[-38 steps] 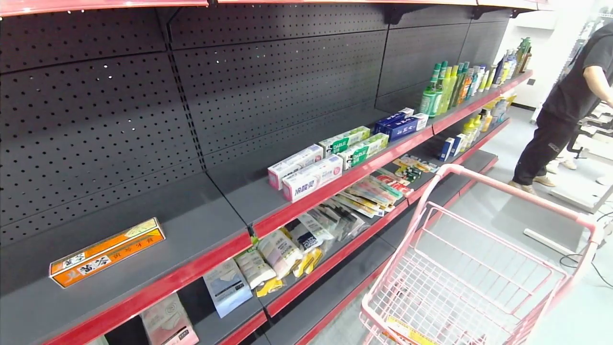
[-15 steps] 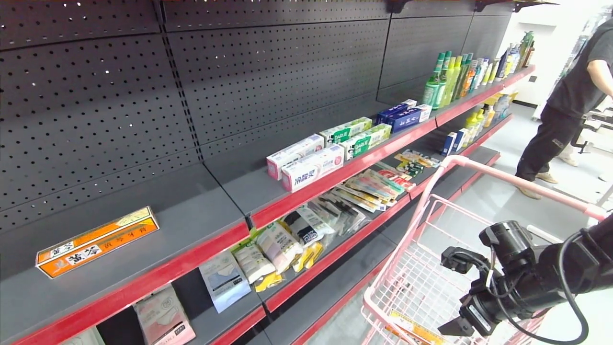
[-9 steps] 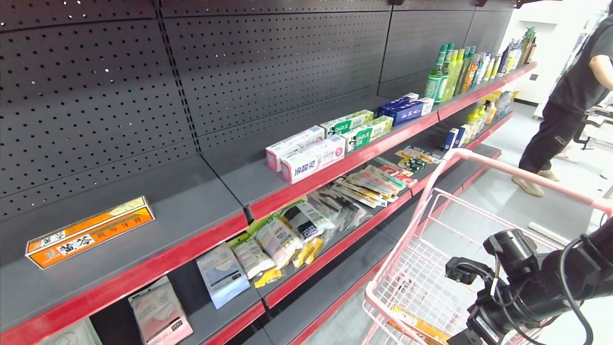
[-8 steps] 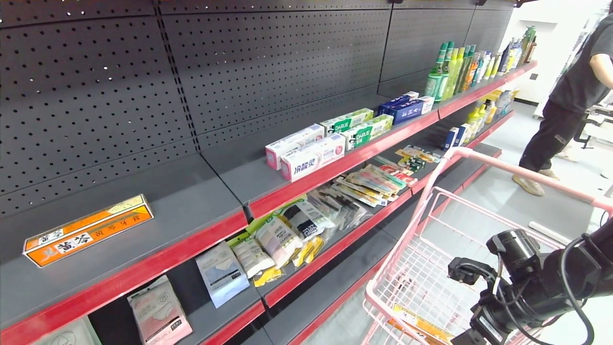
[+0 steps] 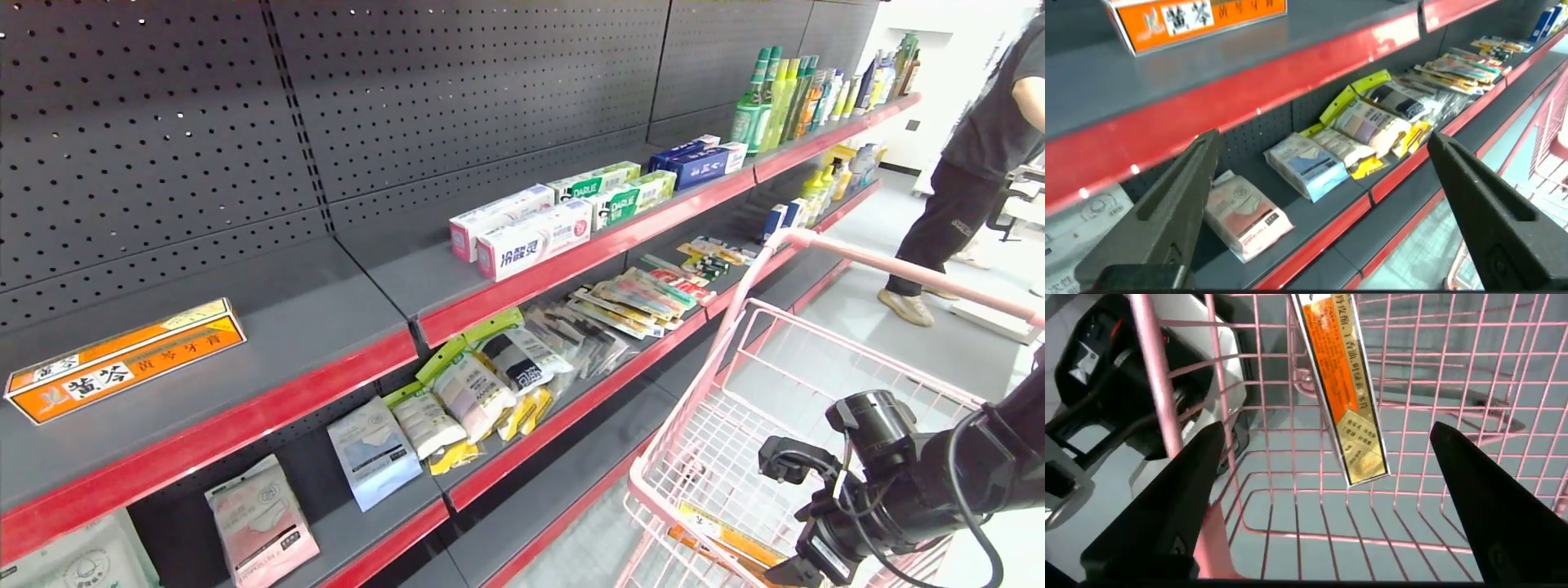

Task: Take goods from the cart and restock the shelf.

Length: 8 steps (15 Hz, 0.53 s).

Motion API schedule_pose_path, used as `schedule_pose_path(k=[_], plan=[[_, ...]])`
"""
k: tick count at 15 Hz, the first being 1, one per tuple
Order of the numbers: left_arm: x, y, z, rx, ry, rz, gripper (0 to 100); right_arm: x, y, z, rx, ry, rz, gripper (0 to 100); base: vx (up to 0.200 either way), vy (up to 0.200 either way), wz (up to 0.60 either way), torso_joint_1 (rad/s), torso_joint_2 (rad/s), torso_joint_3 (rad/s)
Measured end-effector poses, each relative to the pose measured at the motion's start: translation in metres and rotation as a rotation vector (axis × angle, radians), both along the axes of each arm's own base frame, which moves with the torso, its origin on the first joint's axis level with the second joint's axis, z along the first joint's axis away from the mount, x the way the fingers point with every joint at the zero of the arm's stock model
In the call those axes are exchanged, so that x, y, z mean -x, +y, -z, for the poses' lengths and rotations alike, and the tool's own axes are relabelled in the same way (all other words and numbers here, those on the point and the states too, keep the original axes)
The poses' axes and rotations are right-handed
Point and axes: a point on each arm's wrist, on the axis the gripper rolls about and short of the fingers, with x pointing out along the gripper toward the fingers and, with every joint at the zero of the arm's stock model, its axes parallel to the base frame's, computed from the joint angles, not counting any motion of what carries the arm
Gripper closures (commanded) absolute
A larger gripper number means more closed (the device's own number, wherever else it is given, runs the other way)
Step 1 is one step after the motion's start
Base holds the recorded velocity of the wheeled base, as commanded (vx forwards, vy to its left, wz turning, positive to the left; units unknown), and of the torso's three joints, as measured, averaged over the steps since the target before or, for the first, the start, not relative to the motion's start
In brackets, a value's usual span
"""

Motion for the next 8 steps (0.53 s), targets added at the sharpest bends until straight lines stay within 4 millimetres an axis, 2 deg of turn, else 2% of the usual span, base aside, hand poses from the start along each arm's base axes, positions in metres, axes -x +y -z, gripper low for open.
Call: schedule_pose_path(k=[4, 8], plan=[[0.0, 0.0, 0.0, 0.0, 0.0, 0.0, 0, 0.0002, -0.0001, 0.0019, 0.003, 0.005, -0.02, 0, 0.0, 0.0, 0.0, -0.233, 0.55, 0.305], [0.0, 0.0, 0.0, 0.0, 0.0, 0.0, 0, -0.0033, -0.0015, 0.0004, 0.01, -0.015, -0.04, 0, 0.0, 0.0, 0.0, -0.063, 0.16, 0.095]])
